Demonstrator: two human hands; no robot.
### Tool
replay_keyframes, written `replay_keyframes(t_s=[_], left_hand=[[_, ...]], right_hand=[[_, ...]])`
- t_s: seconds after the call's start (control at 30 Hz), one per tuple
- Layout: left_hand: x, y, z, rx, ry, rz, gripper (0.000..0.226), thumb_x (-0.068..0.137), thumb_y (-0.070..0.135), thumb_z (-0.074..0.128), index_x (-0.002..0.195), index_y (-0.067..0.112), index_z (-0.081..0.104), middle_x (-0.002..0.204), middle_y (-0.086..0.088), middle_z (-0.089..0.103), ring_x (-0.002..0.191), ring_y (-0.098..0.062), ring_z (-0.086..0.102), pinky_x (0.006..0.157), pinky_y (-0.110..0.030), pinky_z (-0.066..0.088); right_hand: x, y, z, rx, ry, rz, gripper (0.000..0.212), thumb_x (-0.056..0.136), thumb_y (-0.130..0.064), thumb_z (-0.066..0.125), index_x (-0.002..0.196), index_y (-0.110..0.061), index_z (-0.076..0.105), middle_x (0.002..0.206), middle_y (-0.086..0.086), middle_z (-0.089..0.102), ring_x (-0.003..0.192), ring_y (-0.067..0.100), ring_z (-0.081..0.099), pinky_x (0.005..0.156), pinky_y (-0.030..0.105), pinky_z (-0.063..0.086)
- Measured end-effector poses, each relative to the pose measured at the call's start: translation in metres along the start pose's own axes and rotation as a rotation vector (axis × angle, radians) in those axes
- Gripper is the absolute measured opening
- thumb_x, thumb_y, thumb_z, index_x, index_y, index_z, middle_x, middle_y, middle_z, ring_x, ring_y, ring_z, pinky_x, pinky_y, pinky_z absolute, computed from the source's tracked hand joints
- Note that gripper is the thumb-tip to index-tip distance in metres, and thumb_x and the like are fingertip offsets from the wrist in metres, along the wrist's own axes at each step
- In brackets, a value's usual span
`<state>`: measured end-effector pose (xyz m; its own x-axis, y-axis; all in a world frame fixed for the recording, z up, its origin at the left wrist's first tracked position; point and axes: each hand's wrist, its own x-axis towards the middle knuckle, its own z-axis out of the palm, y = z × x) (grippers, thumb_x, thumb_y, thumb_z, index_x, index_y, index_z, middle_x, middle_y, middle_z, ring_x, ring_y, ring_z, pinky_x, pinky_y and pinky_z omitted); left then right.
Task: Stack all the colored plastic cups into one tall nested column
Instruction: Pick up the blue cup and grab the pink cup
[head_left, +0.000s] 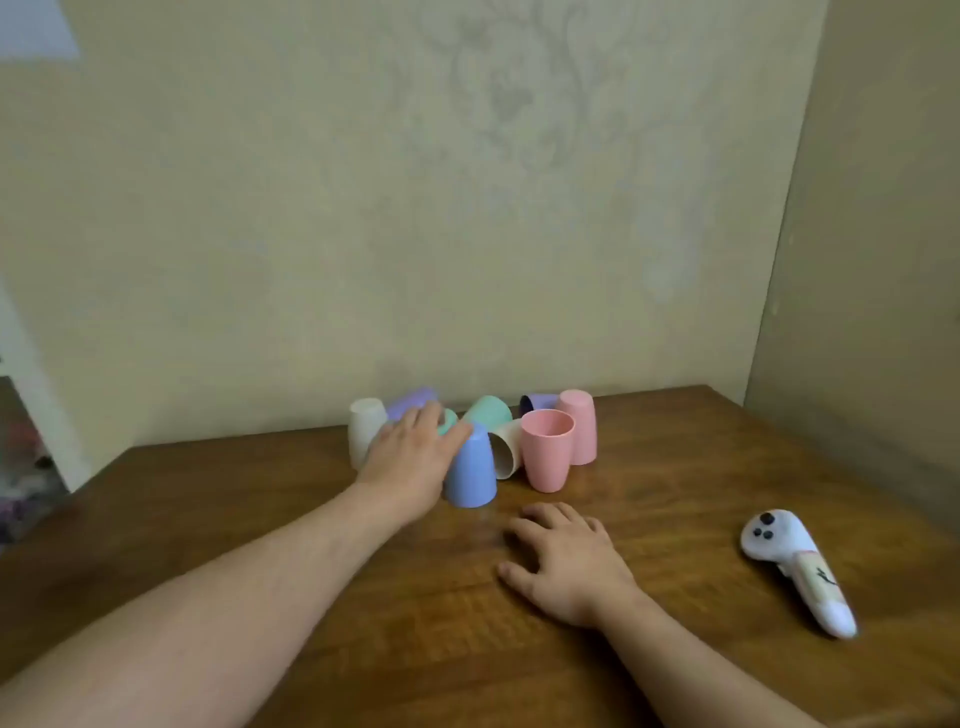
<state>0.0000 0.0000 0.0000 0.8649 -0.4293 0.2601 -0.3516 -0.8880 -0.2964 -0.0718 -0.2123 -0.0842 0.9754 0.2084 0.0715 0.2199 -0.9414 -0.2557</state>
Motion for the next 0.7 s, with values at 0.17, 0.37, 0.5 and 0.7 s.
replay_keyframes(t_s=[0.17, 0.37, 0.5, 0.7], left_hand=[[0.044, 0.015, 0.015, 0.226, 0.025, 0.268, 0.083, 0.098, -0.001, 0.060, 0.163, 0.038, 0.025, 0.179, -0.011, -0.002, 0.155, -0.042, 0.023, 0.093, -0.046, 0.048], [0.037, -0.010, 0.056, 0.129, 0.065, 0.023, 0.081, 0.051, 0.007, 0.096, 0.124, 0.029, 0.069, 0.142, -0.013, 0.059, 0.100, -0.044, 0.059, 0.062, -0.041, 0.057], [0.005, -0.030, 0.065, -0.323, 0.064, -0.236, 0.079, 0.073, 0.052, 0.081, 0.142, 0.037, 0.045, 0.135, 0.002, 0.050, 0.110, -0.032, 0.063, 0.082, -0.039, 0.051], [-0.036, -0.012, 0.081, -1.118, 0.123, -0.556, 0.068, 0.076, 0.056, 0.090, 0.123, 0.034, 0.046, 0.110, 0.012, 0.063, 0.103, -0.022, 0.067, 0.076, -0.034, 0.050]], right_hand=[[0.005, 0.006, 0.004, 0.017, -0.006, 0.007, 0.069, 0.094, -0.075, 0.043, 0.156, -0.045, 0.047, 0.169, -0.012, 0.036, 0.159, 0.017, 0.025, 0.125, 0.050, 0.023], [0.008, 0.006, 0.005, 0.002, -0.006, 0.003, 0.069, 0.094, -0.075, 0.044, 0.156, -0.045, 0.046, 0.168, -0.014, 0.035, 0.159, 0.015, 0.022, 0.125, 0.049, 0.021], [0.007, 0.004, 0.003, -0.008, -0.015, 0.003, 0.068, 0.095, -0.074, 0.044, 0.157, -0.045, 0.045, 0.168, -0.014, 0.035, 0.159, 0.015, 0.023, 0.124, 0.050, 0.023], [0.006, 0.001, -0.002, -0.002, -0.056, 0.004, 0.067, 0.097, -0.074, 0.044, 0.158, -0.046, 0.043, 0.170, -0.014, 0.033, 0.160, 0.015, 0.023, 0.126, 0.052, 0.024]])
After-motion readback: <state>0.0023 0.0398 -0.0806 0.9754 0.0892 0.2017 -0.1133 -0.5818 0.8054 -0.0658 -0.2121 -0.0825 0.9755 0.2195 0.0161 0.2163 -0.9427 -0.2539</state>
